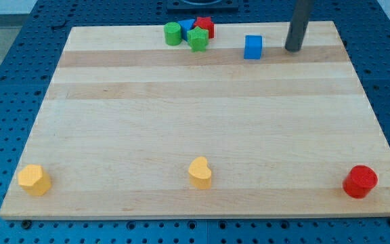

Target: Push blue cube closer to the red star

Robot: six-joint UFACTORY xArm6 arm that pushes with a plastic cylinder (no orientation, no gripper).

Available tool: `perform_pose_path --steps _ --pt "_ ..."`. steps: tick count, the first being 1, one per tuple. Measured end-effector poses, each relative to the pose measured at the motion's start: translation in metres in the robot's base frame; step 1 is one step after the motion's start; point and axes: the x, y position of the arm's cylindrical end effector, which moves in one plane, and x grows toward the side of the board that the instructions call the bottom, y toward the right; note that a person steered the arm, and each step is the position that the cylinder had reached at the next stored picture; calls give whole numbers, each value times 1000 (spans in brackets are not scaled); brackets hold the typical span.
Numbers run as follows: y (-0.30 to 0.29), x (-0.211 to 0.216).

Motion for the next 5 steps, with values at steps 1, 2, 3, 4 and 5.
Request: perform_pose_path --steps 1,2,3,4,5 --pt "-23 33" --pt "-74 35" --pt "-103 13" --pt "-106 -11" --pt "-93 -6"
